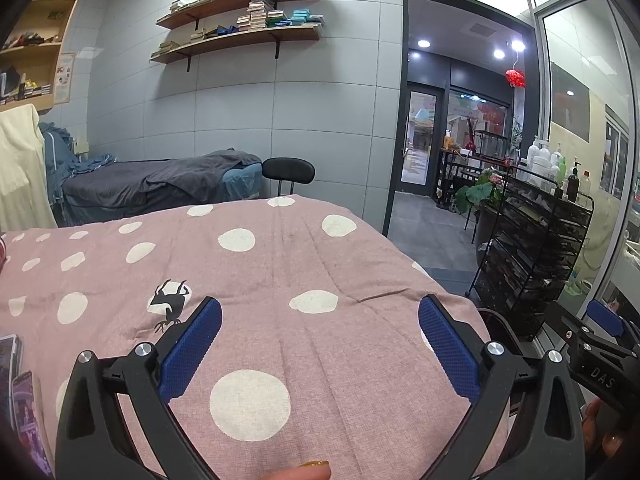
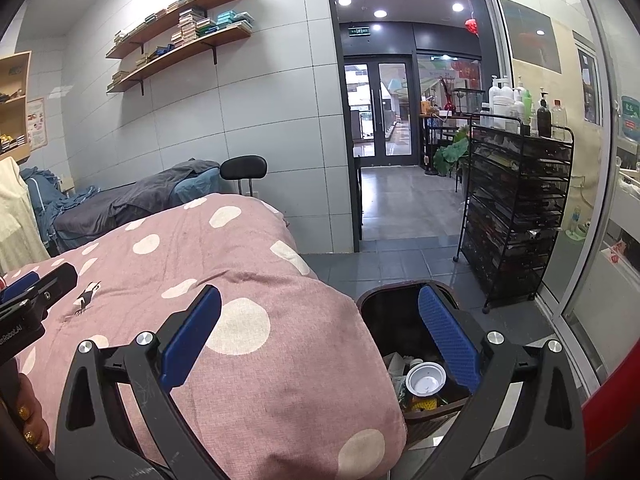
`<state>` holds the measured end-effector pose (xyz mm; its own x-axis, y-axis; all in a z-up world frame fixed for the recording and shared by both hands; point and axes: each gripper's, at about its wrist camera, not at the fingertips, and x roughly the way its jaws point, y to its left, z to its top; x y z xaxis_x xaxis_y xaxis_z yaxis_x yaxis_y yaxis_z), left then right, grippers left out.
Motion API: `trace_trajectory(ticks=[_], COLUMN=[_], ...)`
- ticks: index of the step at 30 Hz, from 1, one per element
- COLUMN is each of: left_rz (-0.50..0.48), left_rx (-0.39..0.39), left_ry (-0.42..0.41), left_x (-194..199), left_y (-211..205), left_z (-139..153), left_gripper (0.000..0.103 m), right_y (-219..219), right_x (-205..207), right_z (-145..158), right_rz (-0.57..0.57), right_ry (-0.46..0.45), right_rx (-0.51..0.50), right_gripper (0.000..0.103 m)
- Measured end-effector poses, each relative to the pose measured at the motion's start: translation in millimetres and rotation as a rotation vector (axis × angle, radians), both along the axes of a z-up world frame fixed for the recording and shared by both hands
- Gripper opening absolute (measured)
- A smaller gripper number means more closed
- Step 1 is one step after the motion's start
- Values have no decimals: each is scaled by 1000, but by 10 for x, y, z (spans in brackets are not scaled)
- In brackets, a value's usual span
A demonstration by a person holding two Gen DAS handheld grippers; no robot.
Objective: Collect trash
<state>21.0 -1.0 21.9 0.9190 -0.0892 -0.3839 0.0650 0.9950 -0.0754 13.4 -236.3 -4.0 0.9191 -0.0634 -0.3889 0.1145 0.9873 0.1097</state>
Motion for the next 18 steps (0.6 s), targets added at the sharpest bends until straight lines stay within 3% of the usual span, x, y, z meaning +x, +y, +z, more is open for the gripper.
trace_trajectory(ticks=[18], left_rz=[-14], left_rx=[6], left_ry=[0], left_x=[-14], left_y=[-18], left_z=[13], left_gripper=[97], right_y=[-25], right_x=[6], right_z=[-9], right_rz=[-3], right_ry=[1], right_rx=[7], right_gripper=[97])
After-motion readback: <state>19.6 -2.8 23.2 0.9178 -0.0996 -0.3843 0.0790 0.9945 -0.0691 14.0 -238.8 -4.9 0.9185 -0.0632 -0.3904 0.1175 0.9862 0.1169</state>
